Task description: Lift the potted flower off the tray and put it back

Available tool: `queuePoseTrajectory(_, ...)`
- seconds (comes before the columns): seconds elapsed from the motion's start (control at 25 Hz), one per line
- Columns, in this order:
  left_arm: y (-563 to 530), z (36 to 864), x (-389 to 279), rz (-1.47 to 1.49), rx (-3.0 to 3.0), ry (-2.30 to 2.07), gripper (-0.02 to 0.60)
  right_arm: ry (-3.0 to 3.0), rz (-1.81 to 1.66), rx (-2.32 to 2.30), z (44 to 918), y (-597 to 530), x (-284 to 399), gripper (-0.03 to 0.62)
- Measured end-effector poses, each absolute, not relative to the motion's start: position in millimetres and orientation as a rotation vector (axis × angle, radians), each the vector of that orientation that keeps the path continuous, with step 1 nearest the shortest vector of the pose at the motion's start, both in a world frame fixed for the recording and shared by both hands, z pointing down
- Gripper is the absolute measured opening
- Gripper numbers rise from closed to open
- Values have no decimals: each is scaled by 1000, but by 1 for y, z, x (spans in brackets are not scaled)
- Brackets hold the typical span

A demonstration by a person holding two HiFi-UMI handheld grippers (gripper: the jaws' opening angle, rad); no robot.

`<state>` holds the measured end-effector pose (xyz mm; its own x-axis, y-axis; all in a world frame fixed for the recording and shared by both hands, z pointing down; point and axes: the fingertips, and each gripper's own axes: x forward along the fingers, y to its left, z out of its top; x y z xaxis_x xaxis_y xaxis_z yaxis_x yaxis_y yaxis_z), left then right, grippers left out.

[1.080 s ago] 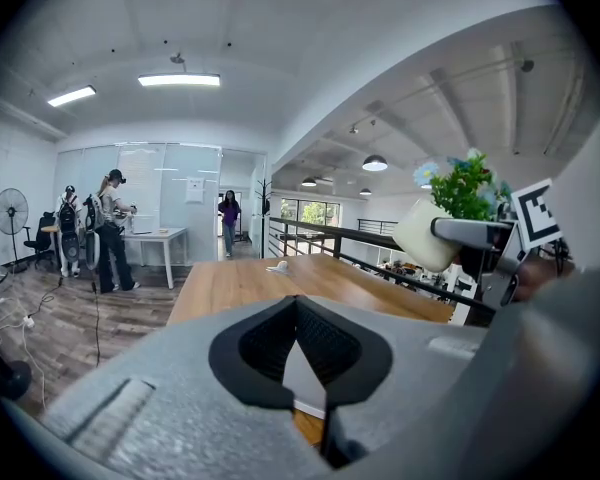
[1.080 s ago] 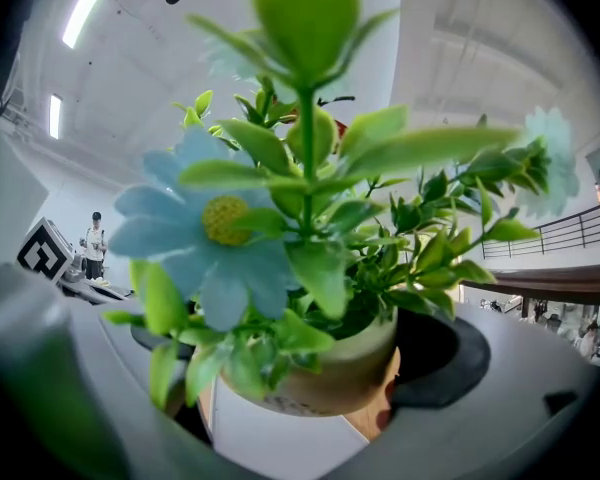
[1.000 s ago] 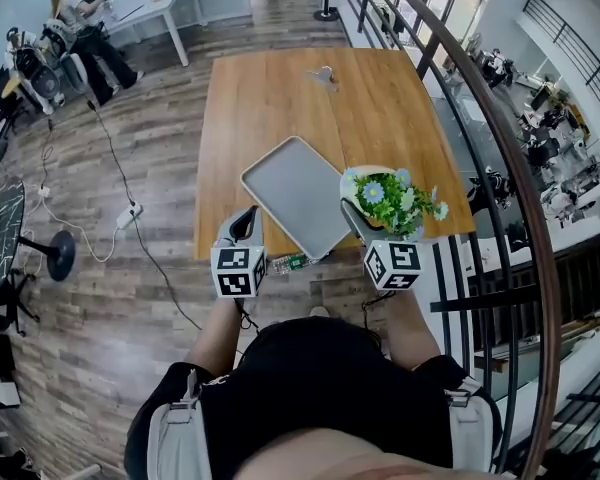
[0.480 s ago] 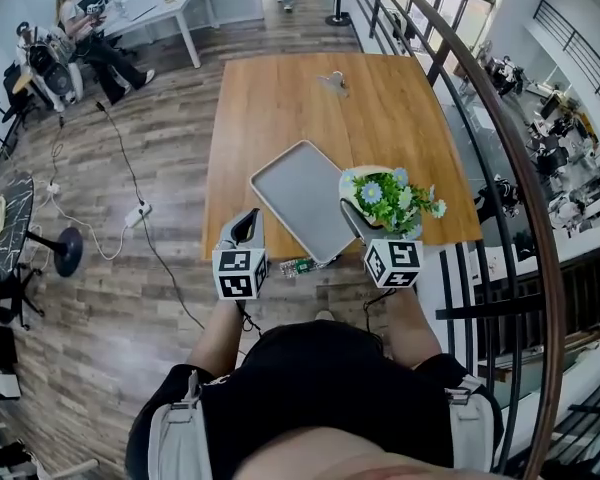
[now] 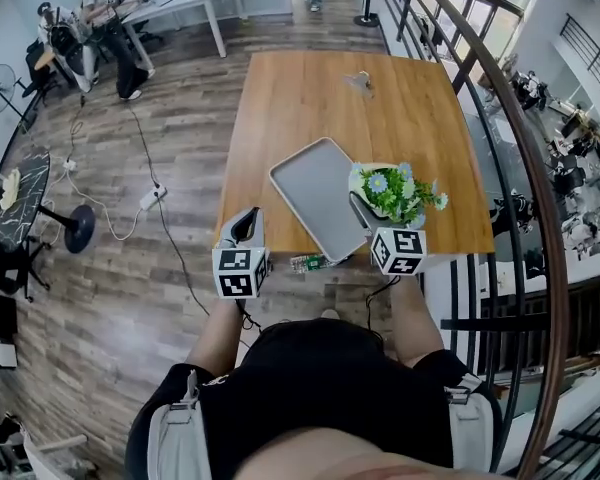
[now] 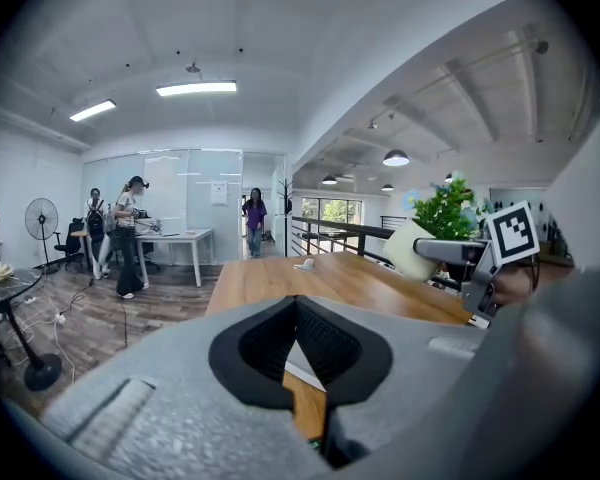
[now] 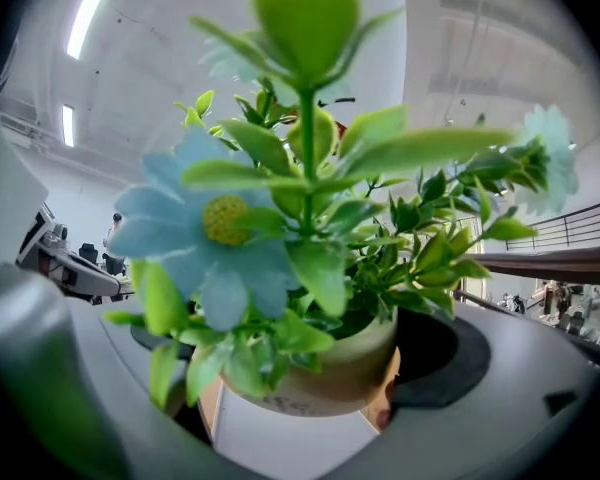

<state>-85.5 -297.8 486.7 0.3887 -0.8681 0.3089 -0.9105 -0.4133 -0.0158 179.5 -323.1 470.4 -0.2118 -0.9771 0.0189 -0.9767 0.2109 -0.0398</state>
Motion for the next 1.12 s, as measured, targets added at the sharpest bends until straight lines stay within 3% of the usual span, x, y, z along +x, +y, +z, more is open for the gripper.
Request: queuePoseTrajectory(1.12, -264, 496, -165, 472, 2244, -1864, 12, 2798, -592, -1907, 683, -375, 137, 580)
